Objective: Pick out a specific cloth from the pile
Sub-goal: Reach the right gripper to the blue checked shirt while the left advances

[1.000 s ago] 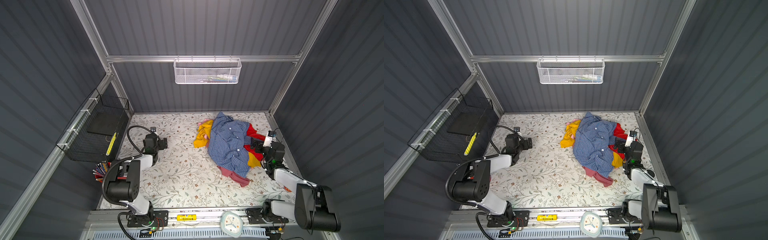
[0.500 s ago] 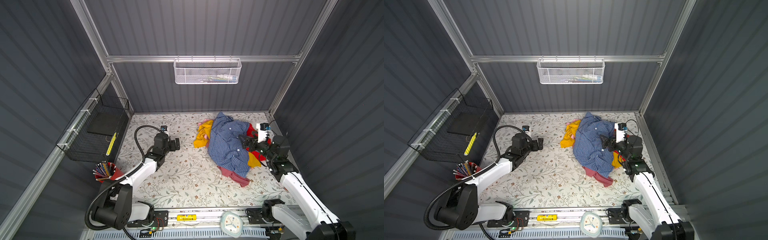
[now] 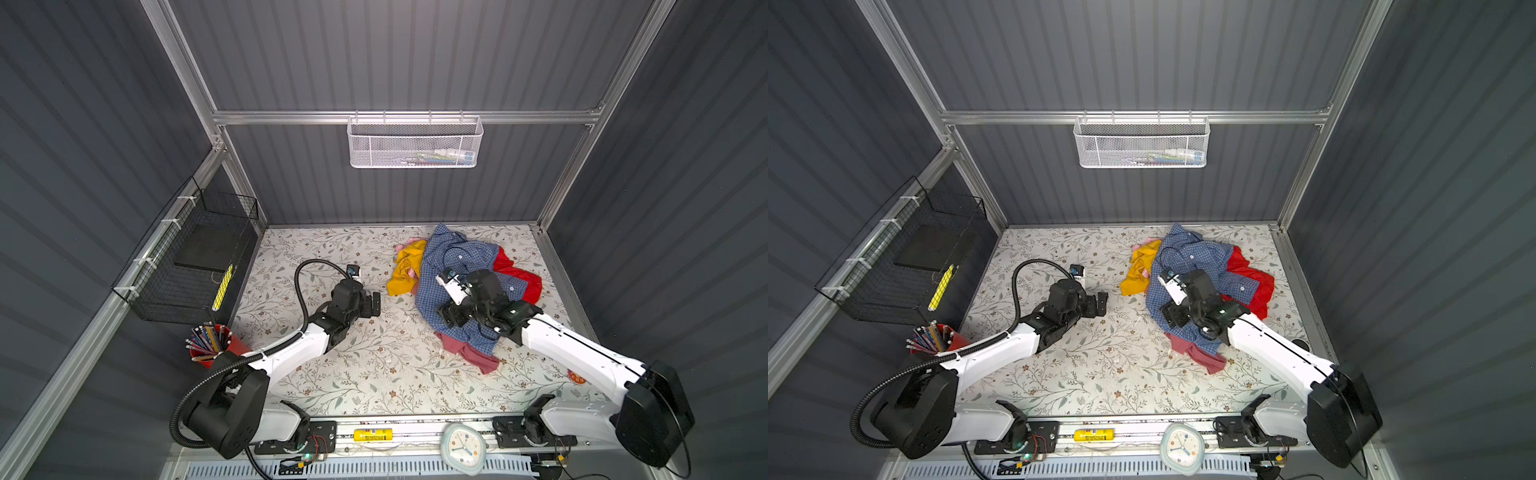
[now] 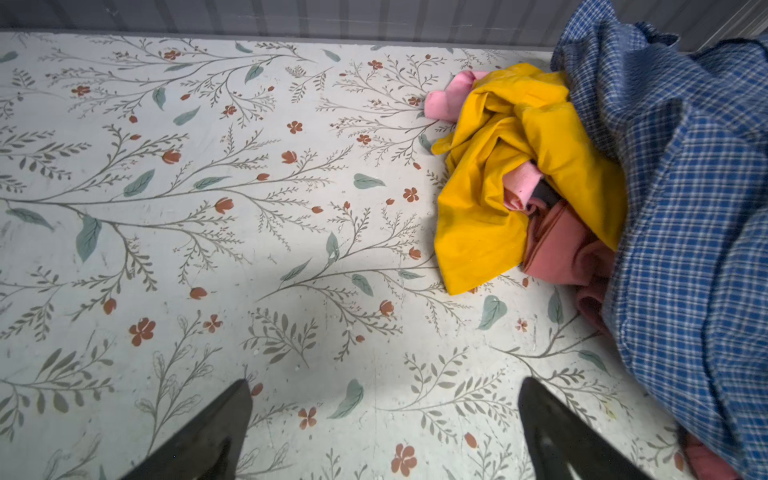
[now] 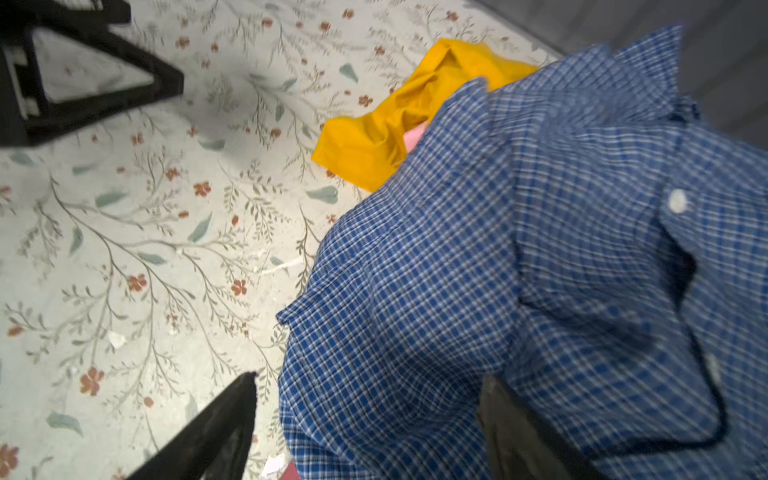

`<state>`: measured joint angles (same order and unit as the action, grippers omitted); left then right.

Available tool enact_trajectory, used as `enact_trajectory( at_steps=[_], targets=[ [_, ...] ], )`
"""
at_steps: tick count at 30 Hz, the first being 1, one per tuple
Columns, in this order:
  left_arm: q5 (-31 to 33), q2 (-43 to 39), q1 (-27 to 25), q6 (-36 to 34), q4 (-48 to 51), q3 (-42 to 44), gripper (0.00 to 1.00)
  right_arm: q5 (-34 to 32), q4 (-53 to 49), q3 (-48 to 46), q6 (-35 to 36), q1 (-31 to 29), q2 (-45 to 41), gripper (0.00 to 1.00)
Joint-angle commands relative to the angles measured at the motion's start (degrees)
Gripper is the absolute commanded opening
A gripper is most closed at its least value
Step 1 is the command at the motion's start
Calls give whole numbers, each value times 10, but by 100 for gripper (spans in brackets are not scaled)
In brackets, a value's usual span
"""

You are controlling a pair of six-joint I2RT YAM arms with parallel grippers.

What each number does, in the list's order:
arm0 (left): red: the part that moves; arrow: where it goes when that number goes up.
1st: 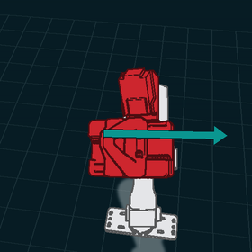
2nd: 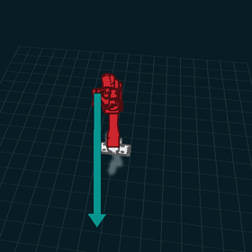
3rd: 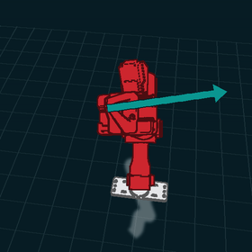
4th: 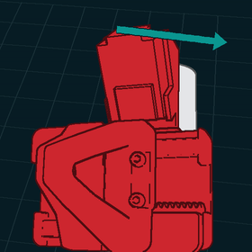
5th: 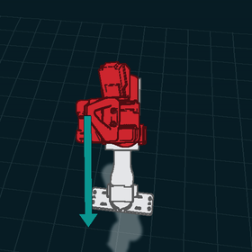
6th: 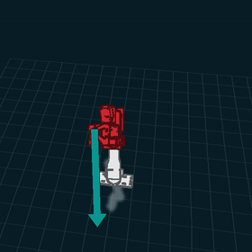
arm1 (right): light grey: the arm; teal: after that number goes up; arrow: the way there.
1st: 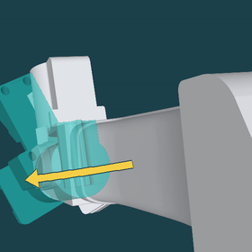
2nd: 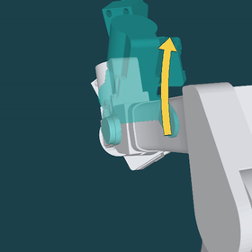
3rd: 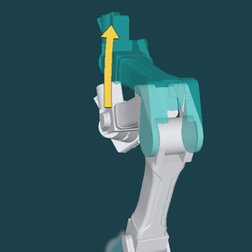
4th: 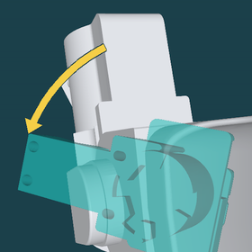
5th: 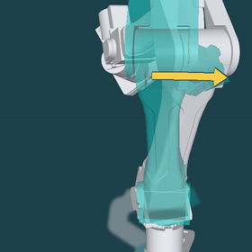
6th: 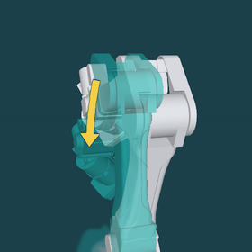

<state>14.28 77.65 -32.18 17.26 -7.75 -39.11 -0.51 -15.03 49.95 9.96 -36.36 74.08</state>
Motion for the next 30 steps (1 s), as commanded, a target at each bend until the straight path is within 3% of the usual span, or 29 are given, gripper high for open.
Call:
enact_trajectory(
  at_steps=[1, 9, 19, 24, 30],
  targets=[
    [15, 1, 2, 11, -8, 4, 100, -88, -57, 36, 49, -44, 43, 83],
    [58, -25, 2, 9, 17, 15, 100, -196, -110, 106, 99, -123, 179, 80],
    [78, -53, 2, 7, 30, 32, 100, -280, -107, 145, 111, -140, 271, 70],
    [85, -62, 2, 8, 32, 40, 100, -302, -92, 153, 111, -141, 282, 55],
    [88, -64, 2, 8, 39, 40, 100, -315, -82, 152, 108, -147, 262, 24]
  ],
)
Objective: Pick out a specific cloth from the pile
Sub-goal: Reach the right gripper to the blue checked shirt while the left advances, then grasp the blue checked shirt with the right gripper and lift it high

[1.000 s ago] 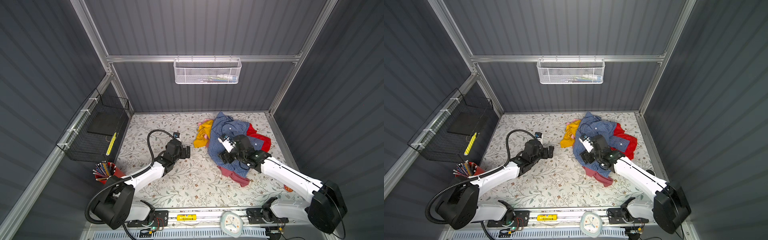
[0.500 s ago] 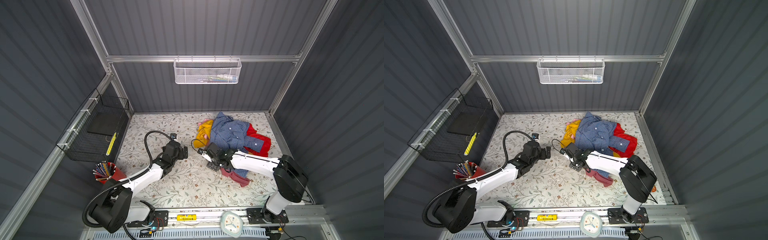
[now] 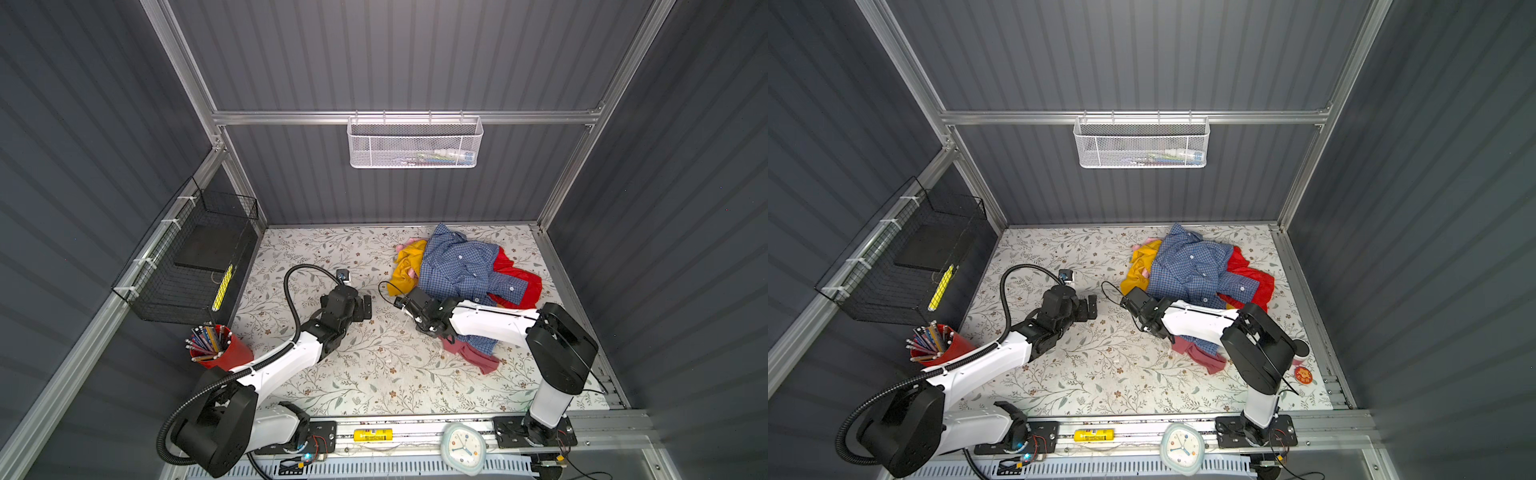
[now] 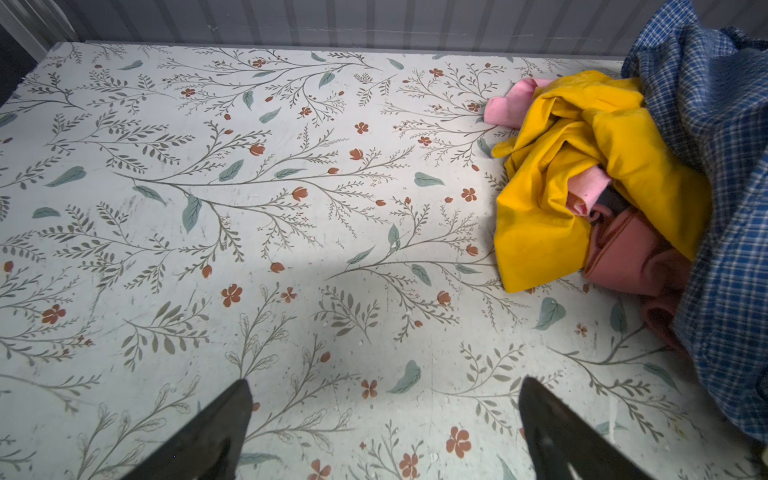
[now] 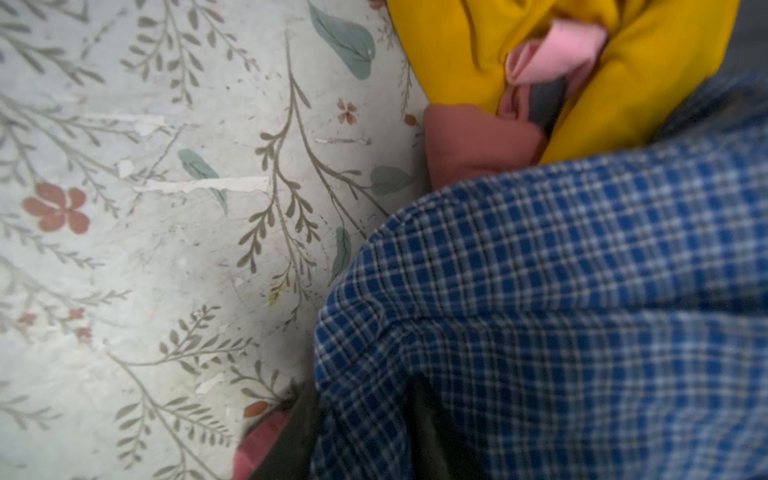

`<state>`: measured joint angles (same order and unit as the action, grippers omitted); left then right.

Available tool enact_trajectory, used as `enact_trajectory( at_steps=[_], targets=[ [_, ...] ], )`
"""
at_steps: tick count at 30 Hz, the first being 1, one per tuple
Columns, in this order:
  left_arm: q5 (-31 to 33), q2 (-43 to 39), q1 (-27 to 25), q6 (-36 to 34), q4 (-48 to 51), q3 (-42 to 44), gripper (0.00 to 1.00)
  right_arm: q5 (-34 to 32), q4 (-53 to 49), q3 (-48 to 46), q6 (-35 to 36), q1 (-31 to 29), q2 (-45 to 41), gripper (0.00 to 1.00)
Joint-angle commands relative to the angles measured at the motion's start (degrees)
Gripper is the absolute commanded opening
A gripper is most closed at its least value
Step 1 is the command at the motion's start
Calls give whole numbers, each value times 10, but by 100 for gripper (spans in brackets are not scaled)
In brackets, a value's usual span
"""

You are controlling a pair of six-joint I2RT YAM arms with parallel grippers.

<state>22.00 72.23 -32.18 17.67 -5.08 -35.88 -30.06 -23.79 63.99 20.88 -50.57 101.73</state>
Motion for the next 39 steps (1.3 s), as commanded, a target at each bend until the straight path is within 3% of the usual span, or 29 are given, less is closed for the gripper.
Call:
enact_trajectory(
  at_steps=[1, 5, 11, 24, 39],
  targets=[
    [11, -9, 2, 2, 14, 8, 100, -20, 10, 8, -1, -7, -22, 20],
    [12, -6, 2, 0, 14, 6, 100, -18, 12, -4, -1, -7, -36, 21],
    [3, -4, 2, 3, 14, 4, 100, -9, 1, -1, -16, -8, -50, 0],
    [-20, 10, 2, -4, 9, -7, 100, 27, -6, 29, -23, -3, -202, 0],
    [-41, 19, 2, -7, -6, -9, 100, 168, -41, 188, -34, 48, -326, 0]
  ],
)
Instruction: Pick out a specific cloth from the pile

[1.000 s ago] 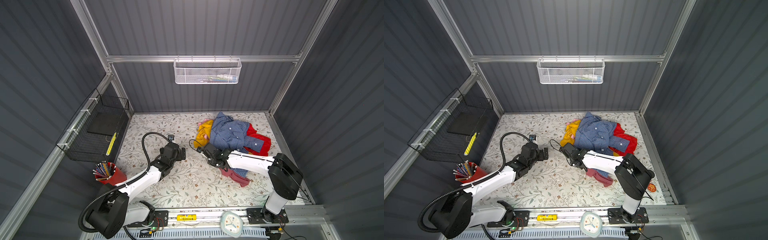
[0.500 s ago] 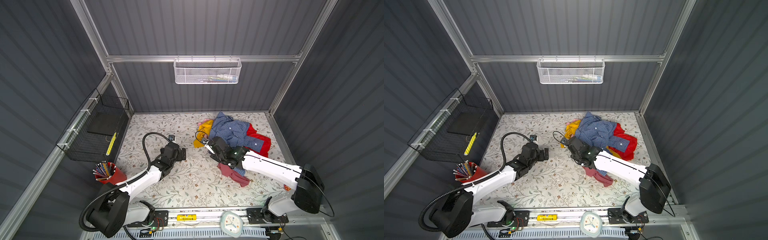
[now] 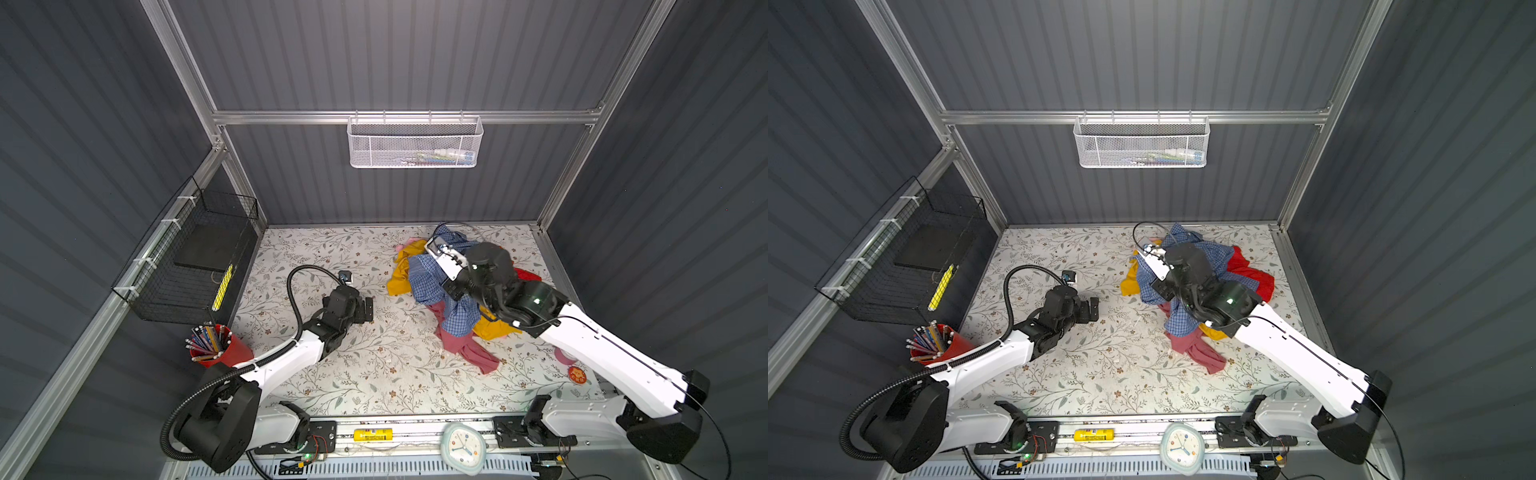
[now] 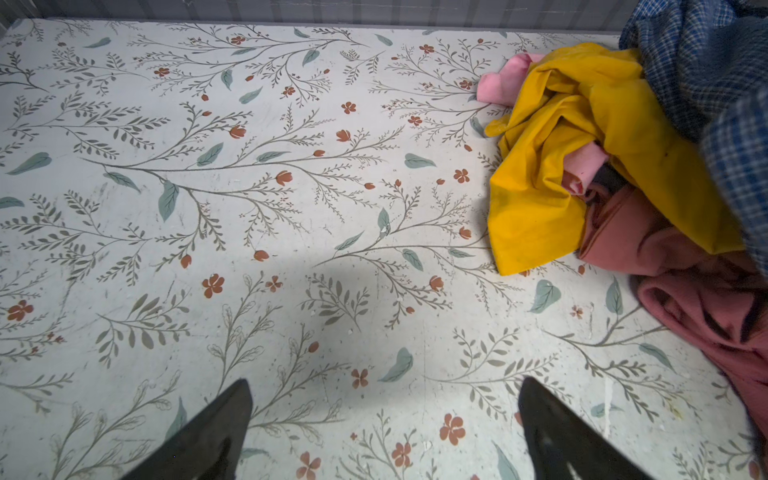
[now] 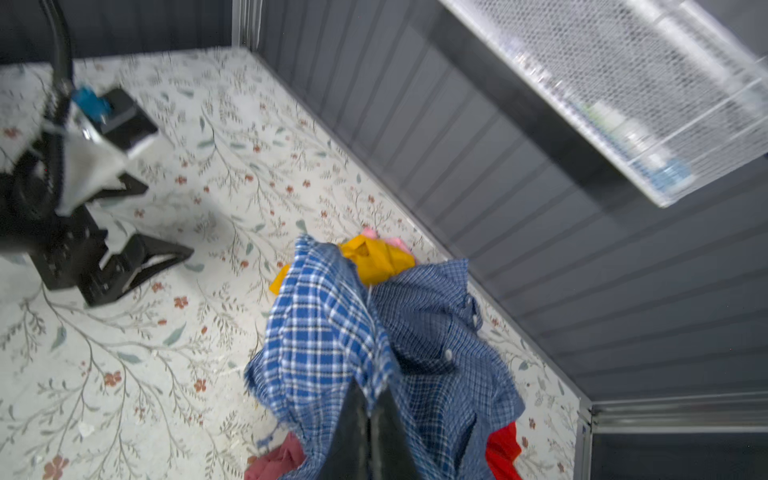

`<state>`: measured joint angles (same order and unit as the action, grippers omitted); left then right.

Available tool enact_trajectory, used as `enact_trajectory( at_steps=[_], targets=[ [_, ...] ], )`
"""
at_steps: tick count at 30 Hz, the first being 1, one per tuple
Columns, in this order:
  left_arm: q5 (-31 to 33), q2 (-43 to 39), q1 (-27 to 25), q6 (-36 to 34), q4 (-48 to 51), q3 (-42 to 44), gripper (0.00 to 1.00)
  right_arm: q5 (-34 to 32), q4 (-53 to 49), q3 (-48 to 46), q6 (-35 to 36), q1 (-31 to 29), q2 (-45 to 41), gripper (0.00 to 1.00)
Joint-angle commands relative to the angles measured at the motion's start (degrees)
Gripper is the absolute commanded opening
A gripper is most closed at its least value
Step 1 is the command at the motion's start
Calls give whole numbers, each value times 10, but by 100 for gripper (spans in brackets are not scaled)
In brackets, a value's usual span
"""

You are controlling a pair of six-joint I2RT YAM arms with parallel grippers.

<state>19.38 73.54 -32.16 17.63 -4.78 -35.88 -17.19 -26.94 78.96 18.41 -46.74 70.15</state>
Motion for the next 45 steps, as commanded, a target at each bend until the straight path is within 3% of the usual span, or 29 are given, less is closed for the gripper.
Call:
enact_trajectory(
  at_steps=[1, 13, 21, 28, 32, 40, 45],
  targets=[
    [-22, 8, 2, -8, -12, -10, 100, 46, -13, 56, -8, 13, -10, 0],
    [-113, 27, -11, -31, -63, -41, 100, 122, -25, 238, -16, 32, 34, 0],
    [-116, 37, -22, -20, -89, -36, 100, 156, -35, 382, -25, 37, 90, 0],
    [-106, 26, -23, -15, -94, -27, 100, 128, -52, 457, -38, 76, 125, 0],
    [-103, 23, -23, -16, -92, -24, 100, 79, -17, 362, -71, 117, 92, 0],
    [-109, 34, -23, -21, -91, -27, 100, 61, 66, 32, -211, 269, -32, 0],
    [-116, 51, -23, -21, -97, -32, 100, 97, 75, -70, -268, 378, -37, 0]
  ],
)
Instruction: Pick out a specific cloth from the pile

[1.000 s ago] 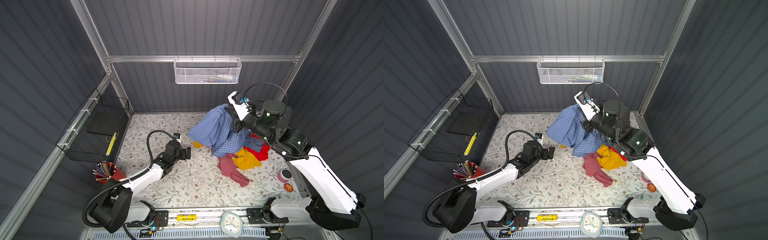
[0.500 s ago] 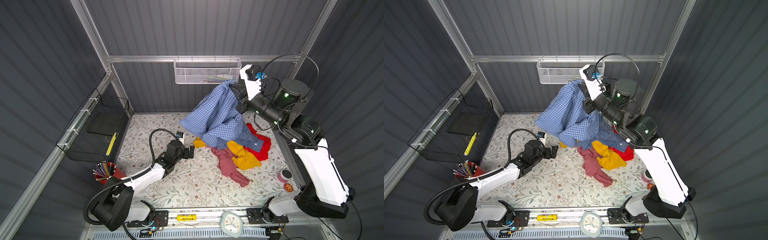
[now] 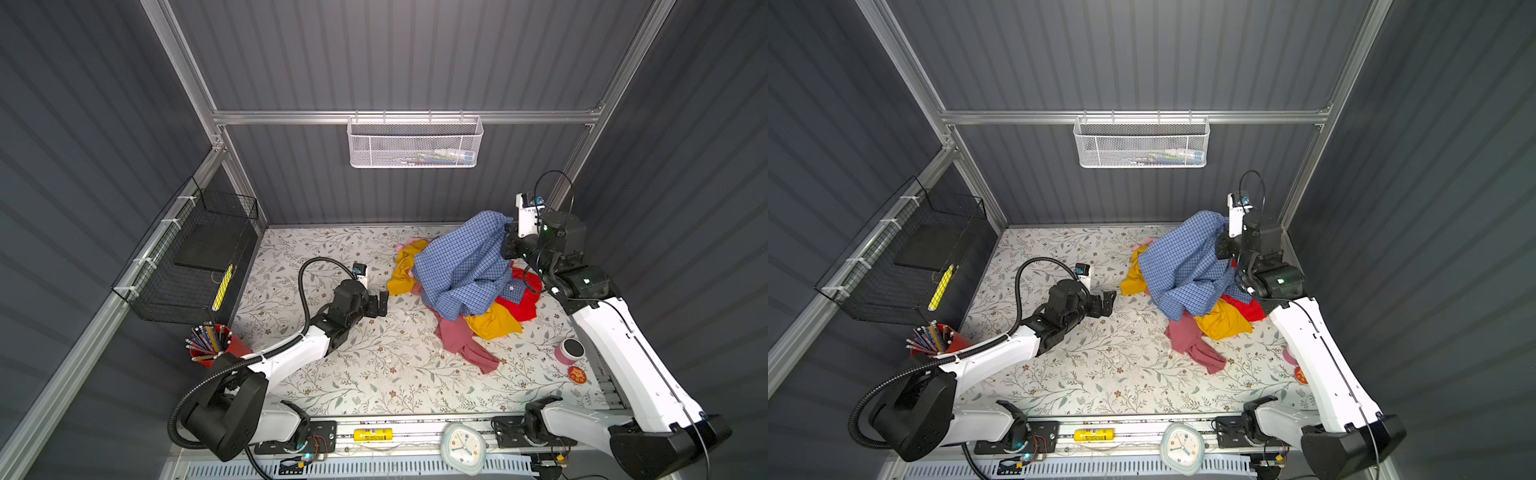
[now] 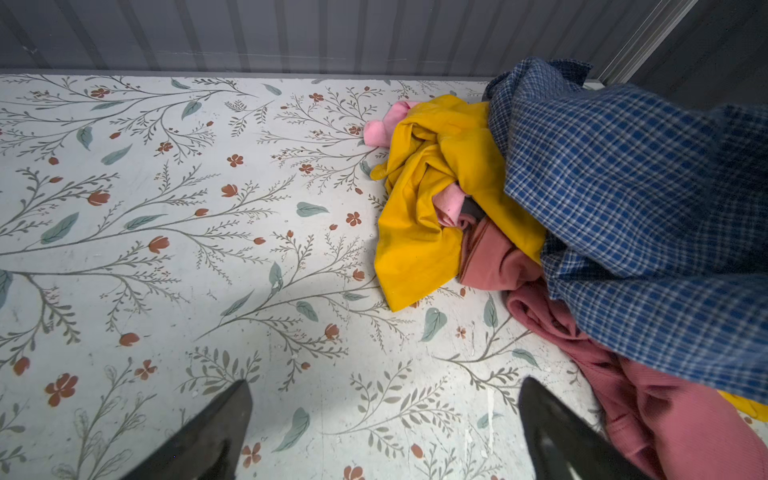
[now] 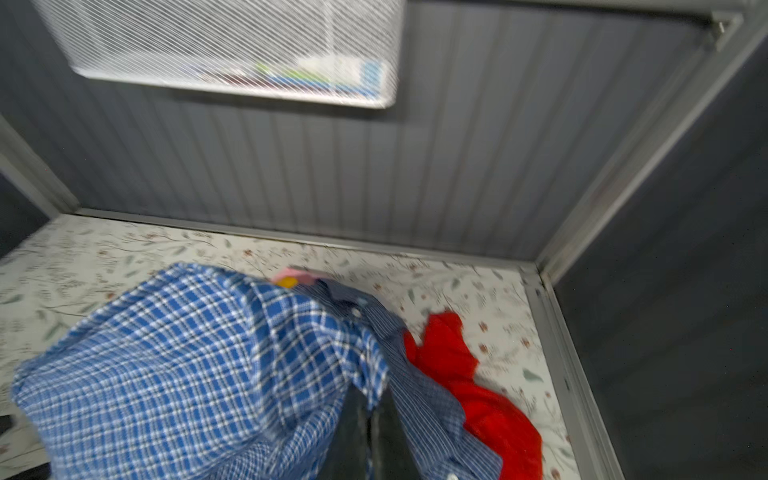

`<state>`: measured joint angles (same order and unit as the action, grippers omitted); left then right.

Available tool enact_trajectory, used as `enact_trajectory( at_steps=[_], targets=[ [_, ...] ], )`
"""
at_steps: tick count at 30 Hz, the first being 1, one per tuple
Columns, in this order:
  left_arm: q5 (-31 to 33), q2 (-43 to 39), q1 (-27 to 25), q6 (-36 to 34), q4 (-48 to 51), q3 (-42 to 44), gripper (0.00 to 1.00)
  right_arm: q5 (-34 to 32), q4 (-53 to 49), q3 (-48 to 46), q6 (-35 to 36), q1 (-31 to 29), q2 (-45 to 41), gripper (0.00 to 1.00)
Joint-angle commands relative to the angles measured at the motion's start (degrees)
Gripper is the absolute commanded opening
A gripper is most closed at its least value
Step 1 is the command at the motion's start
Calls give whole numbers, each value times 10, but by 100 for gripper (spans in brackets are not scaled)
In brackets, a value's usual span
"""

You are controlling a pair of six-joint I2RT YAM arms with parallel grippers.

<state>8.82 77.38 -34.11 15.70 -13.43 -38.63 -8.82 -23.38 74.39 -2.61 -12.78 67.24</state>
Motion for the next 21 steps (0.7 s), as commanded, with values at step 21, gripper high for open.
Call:
enact_trajectory(
  at_steps=[21],
  targets=[
    [-20, 61, -25, -14, -2, -37, 99, 181, -65, 140, -88, 149, 348, 4]
  ],
)
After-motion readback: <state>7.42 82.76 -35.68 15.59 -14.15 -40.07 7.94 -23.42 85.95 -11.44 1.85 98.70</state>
